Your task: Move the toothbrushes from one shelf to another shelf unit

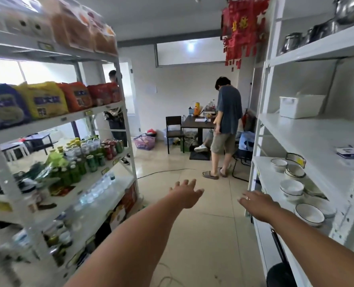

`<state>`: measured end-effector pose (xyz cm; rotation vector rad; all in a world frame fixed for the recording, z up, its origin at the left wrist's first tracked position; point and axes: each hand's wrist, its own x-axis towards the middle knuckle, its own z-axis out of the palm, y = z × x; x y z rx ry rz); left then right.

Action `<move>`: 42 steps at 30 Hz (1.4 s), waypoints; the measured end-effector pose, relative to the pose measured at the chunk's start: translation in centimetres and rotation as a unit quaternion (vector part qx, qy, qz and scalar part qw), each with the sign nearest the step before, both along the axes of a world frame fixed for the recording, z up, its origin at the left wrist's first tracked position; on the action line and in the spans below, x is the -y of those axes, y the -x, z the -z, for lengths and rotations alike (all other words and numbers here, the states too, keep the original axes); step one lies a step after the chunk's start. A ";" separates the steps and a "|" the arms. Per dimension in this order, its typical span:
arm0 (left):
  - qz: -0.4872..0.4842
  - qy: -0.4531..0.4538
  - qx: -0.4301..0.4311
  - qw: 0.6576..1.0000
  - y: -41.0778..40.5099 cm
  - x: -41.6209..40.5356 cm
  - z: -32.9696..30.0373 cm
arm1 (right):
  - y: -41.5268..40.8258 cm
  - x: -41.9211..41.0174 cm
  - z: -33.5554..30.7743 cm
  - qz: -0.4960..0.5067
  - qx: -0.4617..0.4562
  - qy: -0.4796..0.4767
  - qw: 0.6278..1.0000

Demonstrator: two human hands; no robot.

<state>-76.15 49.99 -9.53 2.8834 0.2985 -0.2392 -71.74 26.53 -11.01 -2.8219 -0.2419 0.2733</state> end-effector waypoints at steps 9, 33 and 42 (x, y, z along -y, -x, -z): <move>0.048 0.011 -0.004 0.999 -10.3 -2.1 2.0 | -7.4 -2.2 0.4 0.038 -0.007 0.017 0.999; 0.053 0.006 -0.049 0.997 -41.3 -1.4 6.0 | -37.6 -1.9 3.4 0.056 -0.031 0.017 0.998; 0.037 0.076 -0.083 0.993 -52.1 -2.3 7.3 | -48.4 -3.8 4.8 0.050 -0.055 0.025 0.997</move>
